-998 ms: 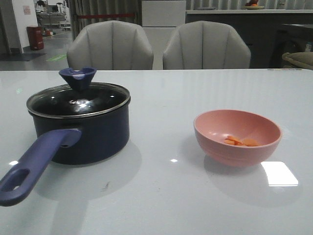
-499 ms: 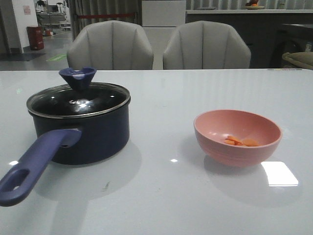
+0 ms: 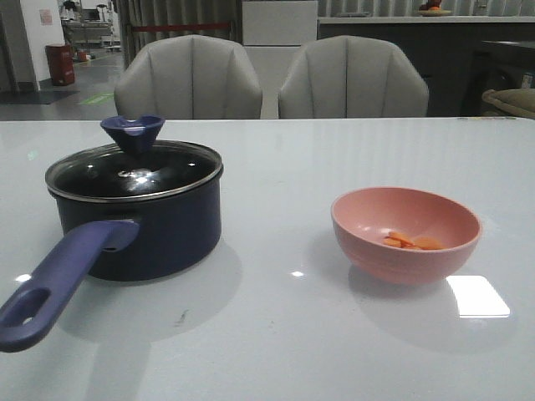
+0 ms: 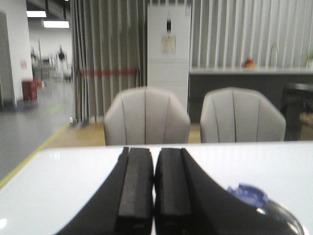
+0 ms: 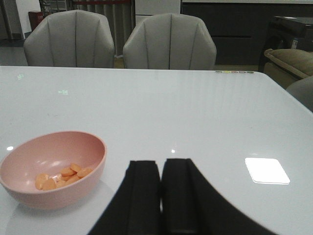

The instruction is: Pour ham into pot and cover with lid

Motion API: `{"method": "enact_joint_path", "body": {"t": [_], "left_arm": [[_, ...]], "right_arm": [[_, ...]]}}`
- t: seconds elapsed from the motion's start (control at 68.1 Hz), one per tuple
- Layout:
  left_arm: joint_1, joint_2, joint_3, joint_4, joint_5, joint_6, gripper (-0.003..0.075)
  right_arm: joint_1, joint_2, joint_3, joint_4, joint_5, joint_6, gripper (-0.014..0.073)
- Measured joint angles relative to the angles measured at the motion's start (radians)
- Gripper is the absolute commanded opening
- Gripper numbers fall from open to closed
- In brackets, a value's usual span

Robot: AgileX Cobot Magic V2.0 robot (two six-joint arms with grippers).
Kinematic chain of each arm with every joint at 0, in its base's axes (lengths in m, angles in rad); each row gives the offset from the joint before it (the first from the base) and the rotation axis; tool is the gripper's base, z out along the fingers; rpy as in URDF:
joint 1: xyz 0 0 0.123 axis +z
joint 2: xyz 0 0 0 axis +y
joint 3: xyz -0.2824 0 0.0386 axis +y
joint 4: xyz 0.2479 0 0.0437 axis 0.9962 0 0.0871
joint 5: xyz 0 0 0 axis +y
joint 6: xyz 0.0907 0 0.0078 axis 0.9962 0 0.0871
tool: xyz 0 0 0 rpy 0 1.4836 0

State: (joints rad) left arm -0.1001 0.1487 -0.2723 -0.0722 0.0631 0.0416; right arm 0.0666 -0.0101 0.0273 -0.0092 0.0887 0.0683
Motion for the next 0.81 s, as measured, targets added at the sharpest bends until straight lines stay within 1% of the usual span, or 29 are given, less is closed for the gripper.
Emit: {"method": "enact_joint_path", "body": {"t": [0.088,0.323,0.411,0.47,0.528,0.558,0.572,0.587,0.675,0.69,0.749,0.807], "left_arm": [[0.000,0.071,-0.027,0.000,0.039,0.000,0.0132],[0.000,0.176,-0.030,0.000,0.023,0.000,0.0132],[0.000,0.192,-0.030,0.000,0.023,0.000,0.0155],[0.000,0.199,-0.030,0.000,0.023,0.000,0.0195],[0.000,0.203,-0.030,0.000,0.023,0.000,0.0260],[0.000,0.205,-0.030,0.000,0.023,0.000,0.0316],[0.000,0.205,-0.030,0.000,0.023,0.000,0.0328],[0.002,0.205,-0.030,0.000,0.023,0.000,0.0368],[0.002,0.205,-0.031,0.000,0.023,0.000,0.0526],[0.002,0.205,-0.031,0.000,0.023,0.000,0.0543],[0.002,0.205,-0.031,0.000,0.023,0.000,0.0586],[0.002,0.205,-0.031,0.000,0.023,0.000,0.0585]], "right_arm": [[0.000,0.000,0.000,0.000,0.000,0.000,0.0162],[0.000,0.000,0.000,0.000,0.000,0.000,0.0162],[0.000,0.000,0.000,0.000,0.000,0.000,0.0162],[0.000,0.000,0.000,0.000,0.000,0.000,0.0162],[0.000,0.000,0.000,0.000,0.000,0.000,0.0162],[0.000,0.000,0.000,0.000,0.000,0.000,0.0162],[0.000,0.000,0.000,0.000,0.000,0.000,0.0162],[0.000,0.000,0.000,0.000,0.000,0.000,0.0162],[0.000,0.000,0.000,0.000,0.000,0.000,0.0162],[0.000,0.000,0.000,0.000,0.000,0.000,0.0162],[0.000,0.000,0.000,0.000,0.000,0.000,0.0162],[0.000,0.000,0.000,0.000,0.000,0.000,0.0162]]}}
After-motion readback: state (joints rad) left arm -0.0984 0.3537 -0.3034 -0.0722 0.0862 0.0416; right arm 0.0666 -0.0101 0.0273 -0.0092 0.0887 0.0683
